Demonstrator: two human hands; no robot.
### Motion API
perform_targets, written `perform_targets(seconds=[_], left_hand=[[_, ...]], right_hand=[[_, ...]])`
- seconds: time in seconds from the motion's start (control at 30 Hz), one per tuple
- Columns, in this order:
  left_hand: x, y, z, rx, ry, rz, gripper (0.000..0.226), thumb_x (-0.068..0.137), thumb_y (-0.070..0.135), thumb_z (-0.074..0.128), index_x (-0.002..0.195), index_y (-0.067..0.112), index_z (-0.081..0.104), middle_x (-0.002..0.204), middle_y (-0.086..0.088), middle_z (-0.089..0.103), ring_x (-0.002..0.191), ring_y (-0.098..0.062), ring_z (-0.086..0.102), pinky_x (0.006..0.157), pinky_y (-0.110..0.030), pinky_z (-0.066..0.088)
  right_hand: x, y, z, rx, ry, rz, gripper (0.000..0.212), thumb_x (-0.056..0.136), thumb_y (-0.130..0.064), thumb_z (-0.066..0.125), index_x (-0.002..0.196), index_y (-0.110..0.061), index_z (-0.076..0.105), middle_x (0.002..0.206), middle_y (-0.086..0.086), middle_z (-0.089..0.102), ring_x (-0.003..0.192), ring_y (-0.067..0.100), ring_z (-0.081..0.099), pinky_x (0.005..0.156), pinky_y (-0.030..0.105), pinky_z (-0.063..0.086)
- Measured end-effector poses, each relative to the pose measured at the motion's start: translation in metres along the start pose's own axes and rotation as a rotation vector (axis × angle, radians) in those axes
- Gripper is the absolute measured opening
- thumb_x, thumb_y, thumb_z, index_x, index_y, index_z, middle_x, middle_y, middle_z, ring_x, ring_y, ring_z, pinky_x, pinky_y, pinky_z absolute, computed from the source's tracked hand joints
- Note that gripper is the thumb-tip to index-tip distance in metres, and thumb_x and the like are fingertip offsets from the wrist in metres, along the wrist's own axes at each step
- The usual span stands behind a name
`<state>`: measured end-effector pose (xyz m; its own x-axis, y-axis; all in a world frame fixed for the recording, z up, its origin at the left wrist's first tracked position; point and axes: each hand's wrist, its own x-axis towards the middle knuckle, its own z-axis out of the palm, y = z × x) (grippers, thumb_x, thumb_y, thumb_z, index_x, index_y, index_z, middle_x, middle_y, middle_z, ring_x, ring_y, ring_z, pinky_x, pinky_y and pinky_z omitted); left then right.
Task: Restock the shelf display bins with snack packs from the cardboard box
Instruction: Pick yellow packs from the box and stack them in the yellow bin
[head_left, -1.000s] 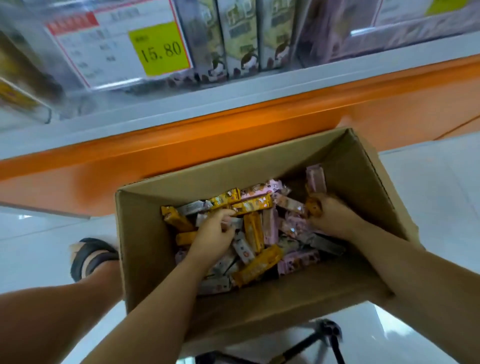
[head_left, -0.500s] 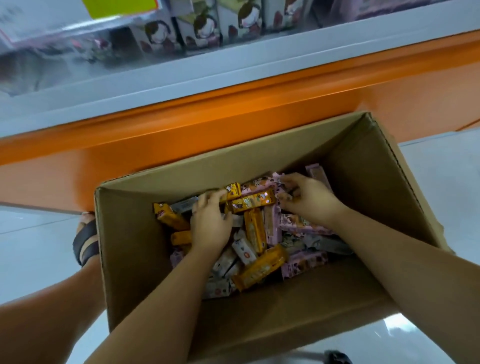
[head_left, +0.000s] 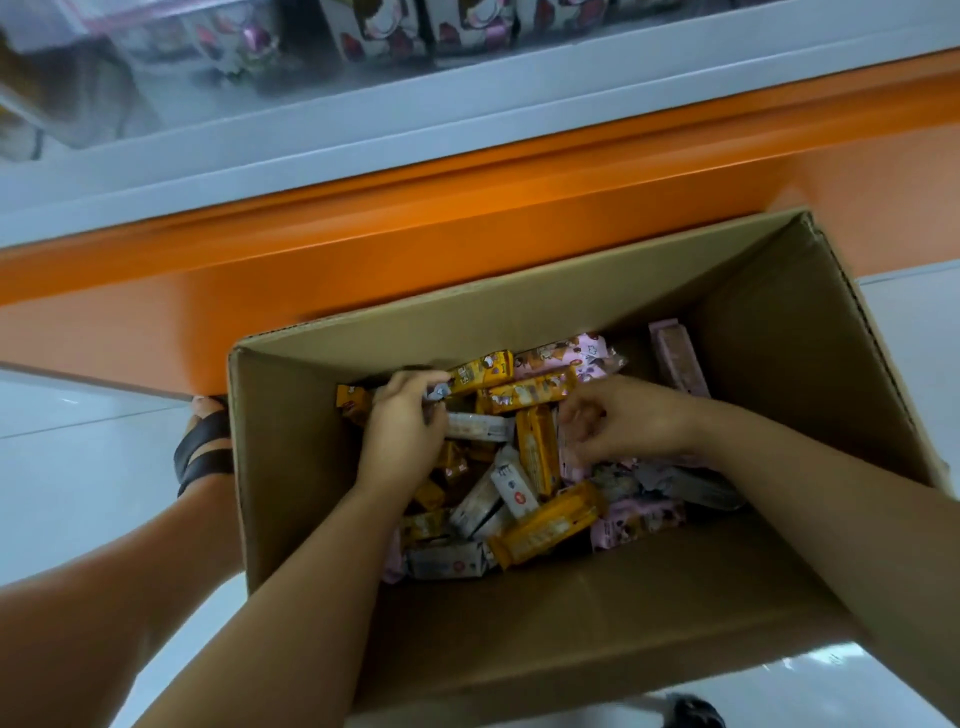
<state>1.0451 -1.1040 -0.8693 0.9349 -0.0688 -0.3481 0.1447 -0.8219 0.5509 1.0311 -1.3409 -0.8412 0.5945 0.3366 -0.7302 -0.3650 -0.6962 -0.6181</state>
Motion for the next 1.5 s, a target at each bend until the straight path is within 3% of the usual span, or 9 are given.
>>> perform_targets(seconds=[0.1,0.27,0.4,0.53,0.77,1.0,1.27,1.4,1.5], left_hand=[[-0.01,0.004,-0.008,-0.031,0.025,-0.039,0.034,0.095,0.011,0.053,0.126,0.024,0.057,0.132,0.001,0.049,0.125,-0.018,0.043,0.094,-0.024,0.038],[-0.033,0.005,-0.018,-0.081,0.154,-0.187,0.045,0.093,0.012,0.057,0.136,0.024,0.047,0.148,-0.001,0.031,0.134,-0.022,0.035,0.101,-0.03,0.038],[-0.039,0.003,-0.023,-0.133,0.188,-0.269,0.063,0.094,0.009,0.056,0.147,0.027,0.028,0.158,0.002,0.002,0.133,-0.023,0.039,0.091,-0.026,0.042],[-0.035,0.002,-0.015,-0.167,0.121,-0.349,0.07,0.095,0.012,0.054,0.151,0.027,0.017,0.159,-0.003,0.002,0.123,-0.027,0.05,0.075,-0.023,0.044],[-0.021,-0.017,-0.008,-0.275,-0.001,-0.317,0.058,0.09,0.006,0.061,0.143,0.017,0.038,0.142,-0.008,0.034,0.125,-0.026,0.044,0.097,-0.029,0.038],[-0.034,-0.03,0.001,0.097,-0.312,-0.228,0.089,0.08,0.023,0.075,0.149,0.032,0.019,0.152,-0.004,-0.017,0.141,-0.036,0.001,0.116,-0.042,0.016],[-0.033,-0.029,-0.001,-0.002,-0.269,-0.163,0.085,0.078,0.017,0.077,0.146,0.026,0.027,0.15,-0.004,-0.001,0.134,-0.027,0.032,0.103,-0.03,0.037],[-0.03,-0.026,-0.001,-0.237,-0.241,-0.19,0.068,0.077,0.009,0.076,0.135,0.024,0.044,0.132,0.004,0.044,0.109,-0.006,0.051,0.08,-0.017,0.045],[-0.025,-0.031,0.002,-0.321,-0.2,-0.21,0.055,0.075,0.008,0.077,0.12,0.028,0.051,0.121,0.003,0.053,0.101,-0.008,0.057,0.078,-0.023,0.051]], right_hand=[[-0.006,-0.008,0.011,-0.263,-0.2,0.053,0.042,0.077,-0.028,0.078,0.115,-0.021,0.059,0.094,-0.015,0.056,0.096,0.009,0.058,0.085,0.025,0.05],[-0.013,-0.013,0.026,-0.354,-0.169,0.01,0.028,0.075,-0.03,0.079,0.096,-0.027,0.061,0.089,-0.016,0.054,0.092,0.009,0.056,0.082,0.026,0.049],[-0.02,-0.022,0.003,-0.113,0.063,-0.023,0.025,0.075,-0.024,0.079,0.091,-0.026,0.061,0.093,-0.008,0.059,0.086,0.011,0.058,0.07,0.02,0.047],[-0.012,-0.019,0.0,-0.006,0.493,-0.041,0.024,0.08,-0.019,0.075,0.096,-0.016,0.058,0.091,-0.01,0.054,0.075,0.006,0.053,0.051,0.011,0.04],[0.006,-0.003,0.013,0.011,0.726,-0.065,0.027,0.083,-0.004,0.066,0.108,-0.013,0.062,0.11,0.004,0.053,0.094,0.013,0.051,0.078,0.017,0.037],[0.009,-0.005,0.023,0.07,0.814,-0.105,0.021,0.085,-0.006,0.065,0.103,-0.017,0.063,0.114,0.001,0.05,0.1,0.009,0.047,0.082,0.018,0.037],[0.007,-0.001,0.029,-0.005,0.491,-0.009,0.052,0.08,-0.01,0.072,0.128,-0.014,0.055,0.125,0.008,0.045,0.107,0.021,0.052,0.082,0.025,0.044],[0.008,-0.001,0.027,-0.025,0.45,-0.004,0.065,0.077,-0.013,0.076,0.135,-0.015,0.048,0.133,0.009,0.039,0.111,0.021,0.049,0.088,0.023,0.041],[0.006,-0.001,0.027,-0.054,0.349,-0.016,0.077,0.074,-0.016,0.079,0.141,-0.021,0.041,0.142,0.008,0.033,0.116,0.017,0.046,0.09,0.018,0.036]])
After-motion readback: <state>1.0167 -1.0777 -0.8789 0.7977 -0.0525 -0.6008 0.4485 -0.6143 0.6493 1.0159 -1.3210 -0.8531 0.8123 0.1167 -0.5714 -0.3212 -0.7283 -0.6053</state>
